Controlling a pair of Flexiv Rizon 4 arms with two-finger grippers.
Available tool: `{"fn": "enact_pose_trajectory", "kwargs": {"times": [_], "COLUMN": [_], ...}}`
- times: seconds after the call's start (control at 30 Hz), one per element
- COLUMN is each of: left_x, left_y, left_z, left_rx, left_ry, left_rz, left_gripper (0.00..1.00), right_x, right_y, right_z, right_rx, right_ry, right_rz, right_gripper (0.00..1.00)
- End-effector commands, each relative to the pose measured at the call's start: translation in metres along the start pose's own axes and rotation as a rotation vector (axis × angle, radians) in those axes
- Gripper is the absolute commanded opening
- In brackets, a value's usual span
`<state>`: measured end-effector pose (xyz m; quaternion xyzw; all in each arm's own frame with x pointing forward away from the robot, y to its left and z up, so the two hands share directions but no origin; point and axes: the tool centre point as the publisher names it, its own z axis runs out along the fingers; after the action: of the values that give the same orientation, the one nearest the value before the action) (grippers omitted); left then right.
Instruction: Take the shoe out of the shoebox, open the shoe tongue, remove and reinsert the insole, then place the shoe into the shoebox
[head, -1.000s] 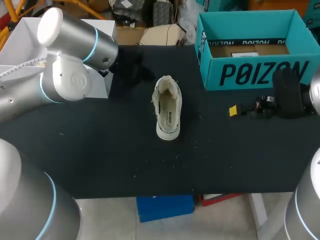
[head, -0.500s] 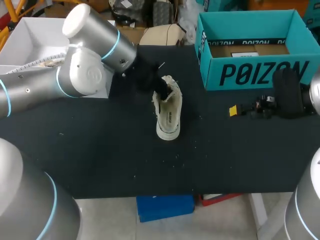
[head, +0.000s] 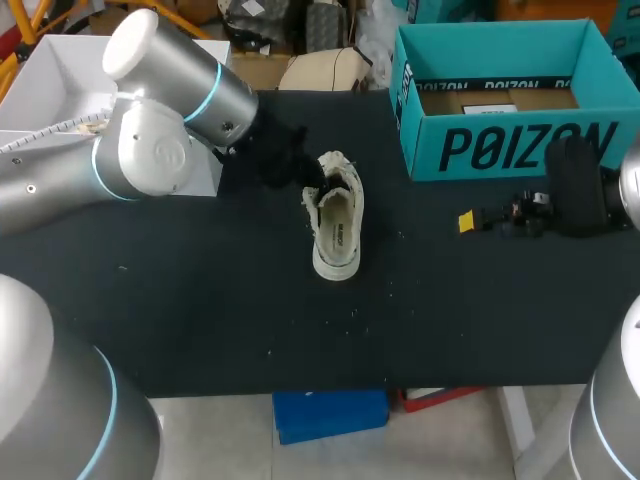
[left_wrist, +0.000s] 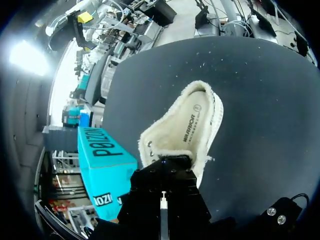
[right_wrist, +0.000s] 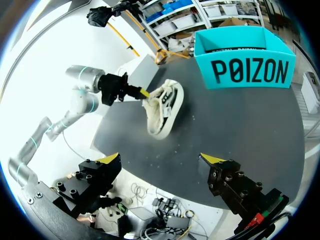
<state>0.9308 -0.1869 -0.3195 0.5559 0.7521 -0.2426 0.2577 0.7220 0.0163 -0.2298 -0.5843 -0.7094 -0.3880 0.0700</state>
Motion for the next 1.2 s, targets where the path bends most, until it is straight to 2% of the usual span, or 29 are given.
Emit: {"fn": "enact_pose_trajectory", "kwargs": {"times": [0.03, 0.23, 0.57, 0.7, 0.83, 0.87, 0.93, 0.97, 1.0, 1.2], "left_x": [-0.013, -0.024, 0.001, 0.009, 0.006, 0.004, -0.003, -0.005, -0.007, -0.006], "left_y": [0.002, 0.013, -0.005, -0.011, -0.013, -0.014, -0.016, -0.017, -0.019, -0.027], "left_z": [-0.019, 0.008, 0.048, 0.051, 0.034, 0.028, 0.011, 0.003, -0.005, -0.045], "left_rx": [-0.017, -0.003, 0.107, 0.122, 0.114, 0.111, 0.099, 0.094, 0.092, 0.086], "left_ry": [0.03, 0.069, 0.166, 0.184, 0.187, 0.19, 0.197, 0.206, 0.211, 0.231], "left_rz": [0.02, 0.057, 0.012, -0.004, -0.003, -0.004, -0.005, -0.015, -0.026, -0.191], "left_gripper": [0.0, 0.0, 0.0, 0.0, 0.0, 0.22, 0.54, 0.9, 1.0, 1.0], "right_x": [0.0, 0.0, 0.0, 0.0, 0.0, 0.0, 0.0, 0.0, 0.0, 0.0], "right_y": [-0.001, -0.001, -0.001, -0.001, -0.001, -0.001, -0.001, -0.001, -0.001, -0.001], "right_z": [0.001, 0.001, 0.001, 0.001, 0.001, 0.001, 0.001, 0.001, 0.001, 0.001], "right_rx": [-0.002, -0.002, -0.002, -0.002, -0.002, -0.002, -0.002, -0.002, -0.002, -0.002], "right_ry": [-0.001, -0.001, -0.001, -0.001, -0.001, -0.001, -0.001, -0.001, -0.001, -0.001], "right_rz": [0.0, 0.0, 0.0, 0.0, 0.0, 0.0, 0.0, 0.0, 0.0, 0.0], "right_gripper": [1.0, 1.0, 1.0, 1.0, 1.0, 1.0, 1.0, 1.0, 1.0, 1.0]}}
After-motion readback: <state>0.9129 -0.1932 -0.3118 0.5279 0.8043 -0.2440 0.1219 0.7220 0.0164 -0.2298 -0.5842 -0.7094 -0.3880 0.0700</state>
